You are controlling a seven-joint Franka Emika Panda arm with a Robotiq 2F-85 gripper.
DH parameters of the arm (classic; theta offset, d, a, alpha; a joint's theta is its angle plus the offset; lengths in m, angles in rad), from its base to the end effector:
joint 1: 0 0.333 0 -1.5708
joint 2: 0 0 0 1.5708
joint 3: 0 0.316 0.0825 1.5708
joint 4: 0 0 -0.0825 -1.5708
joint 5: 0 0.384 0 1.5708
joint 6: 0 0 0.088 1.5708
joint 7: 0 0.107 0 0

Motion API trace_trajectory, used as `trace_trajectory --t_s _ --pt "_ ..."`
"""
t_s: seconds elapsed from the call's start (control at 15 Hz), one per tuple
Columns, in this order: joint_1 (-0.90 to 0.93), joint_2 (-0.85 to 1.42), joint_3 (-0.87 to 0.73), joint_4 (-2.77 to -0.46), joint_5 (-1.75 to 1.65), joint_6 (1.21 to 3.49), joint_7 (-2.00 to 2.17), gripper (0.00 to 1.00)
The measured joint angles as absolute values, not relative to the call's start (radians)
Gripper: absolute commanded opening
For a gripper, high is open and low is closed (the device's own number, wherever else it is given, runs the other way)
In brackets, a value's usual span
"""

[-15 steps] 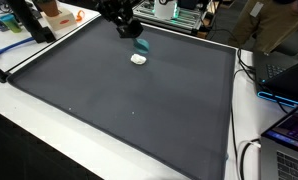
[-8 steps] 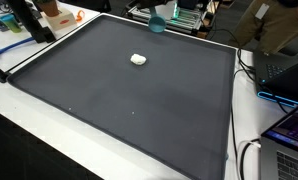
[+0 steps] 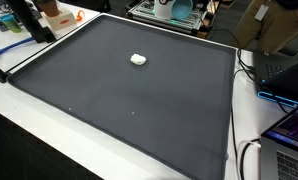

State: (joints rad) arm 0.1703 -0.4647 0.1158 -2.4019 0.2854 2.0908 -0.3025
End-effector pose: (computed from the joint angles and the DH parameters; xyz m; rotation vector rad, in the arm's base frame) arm 0.4028 0.1365 0.4994 -2.8528 -0.6634 -0.2293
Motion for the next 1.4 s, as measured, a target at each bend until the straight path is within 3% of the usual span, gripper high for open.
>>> trace_trajectory --t_s 0.2,0.27,0.6,1.0,1.07,1.13,1.4 --pt "0.171 -0.472 0.111 -2.413 0.286 2.097 -0.316 0.46" --pt "0.171 -0.472 0.110 -2.414 0.286 2.097 -0.318 0.21" --pt "0.172 -0.490 0.080 -2.415 0.285 2.130 -0.320 0.21" --pt "0.234 -0.621 -0.070 -2.437 0.418 1.826 -0.543 0.21" --pt "0.238 -0.642 -0.080 -2.436 0.444 1.791 -0.555 0.71" --pt "0.238 -0.658 -0.085 -2.436 0.453 1.771 -0.556 0.72" --pt "0.238 -0.678 -0.079 -2.424 0.545 1.770 -0.530 0.99"
